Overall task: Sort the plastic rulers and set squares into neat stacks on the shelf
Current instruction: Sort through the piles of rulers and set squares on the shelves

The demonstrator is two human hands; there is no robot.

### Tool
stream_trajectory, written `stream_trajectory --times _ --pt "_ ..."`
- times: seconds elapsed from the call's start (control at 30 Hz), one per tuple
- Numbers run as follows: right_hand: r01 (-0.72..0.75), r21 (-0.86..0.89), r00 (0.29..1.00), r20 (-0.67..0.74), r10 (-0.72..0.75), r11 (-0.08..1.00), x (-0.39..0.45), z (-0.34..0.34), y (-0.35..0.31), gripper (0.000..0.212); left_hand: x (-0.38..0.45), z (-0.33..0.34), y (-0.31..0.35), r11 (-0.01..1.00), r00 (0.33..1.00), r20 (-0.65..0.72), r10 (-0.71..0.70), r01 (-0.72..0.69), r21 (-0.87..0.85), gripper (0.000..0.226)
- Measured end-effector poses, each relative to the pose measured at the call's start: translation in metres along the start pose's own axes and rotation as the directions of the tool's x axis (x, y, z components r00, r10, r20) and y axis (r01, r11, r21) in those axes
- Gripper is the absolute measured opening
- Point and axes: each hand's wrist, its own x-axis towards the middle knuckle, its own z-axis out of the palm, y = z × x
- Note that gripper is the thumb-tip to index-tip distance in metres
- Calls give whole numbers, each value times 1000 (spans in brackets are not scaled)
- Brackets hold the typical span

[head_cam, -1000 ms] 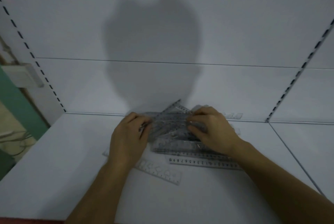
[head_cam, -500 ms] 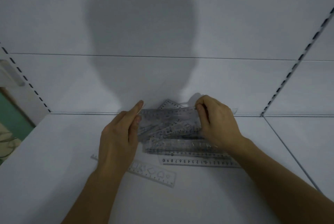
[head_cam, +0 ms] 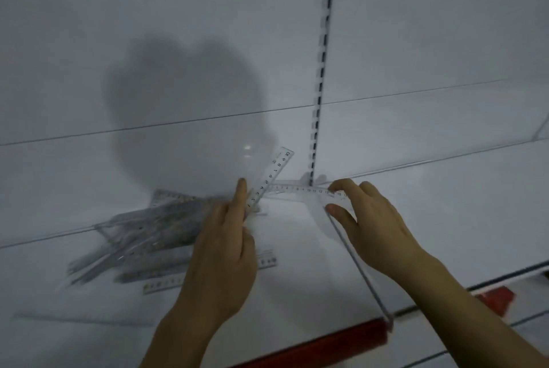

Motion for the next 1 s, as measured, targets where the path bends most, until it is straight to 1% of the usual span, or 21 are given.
stream_trajectory --times 0.1,0.17,0.23,0.3,0.33,0.4,0.5,0.6,0.67,0.77,0.87,1.0 --pt "-93 -74 994 -71 88 993 -32 -38 52 36 -1 41 42 996 994 69 81 -79 -31 69" --pt "-175 -120 982 -92 164 977 -54 -64 87 38 -2 69 73 992 989 79 123 -120 -48 69" --pt "-249 -112 966 -95 239 962 -80 -89 121 41 -1 97 108 984 986 45 158 -153 -86 62" --pt "-289 -76 954 -108 280 954 -107 -111 153 47 -1 126 145 975 980 1 201 -199 -100 50" --pt "-306 -57 947 -126 297 950 -121 -121 170 46 0 141 164 968 973 -12 230 -230 -98 45" --pt "-352 -22 924 -166 343 936 -149 -144 202 39 -1 174 201 955 962 -9 275 -274 -113 38" --pt "-446 20 875 -200 440 895 -190 -182 246 37 -6 228 251 944 956 21 291 -284 -165 34" --pt "-512 -5 826 -277 491 859 -234 -225 286 43 -12 281 303 928 945 81 318 -293 -229 34" --pt "-573 -34 782 -322 534 819 -260 -252 311 46 -15 314 338 910 926 128 354 -310 -276 34" --pt "-655 -28 703 -387 596 755 -292 -282 347 49 -17 360 384 874 890 176 421 -346 -341 32" --pt "-702 -34 656 -420 627 711 -308 -300 380 54 -15 400 422 836 850 201 487 -386 -391 29" --pt "-737 -23 606 -465 645 676 -315 -321 430 47 -5 465 472 801 814 241 528 -384 -459 29"
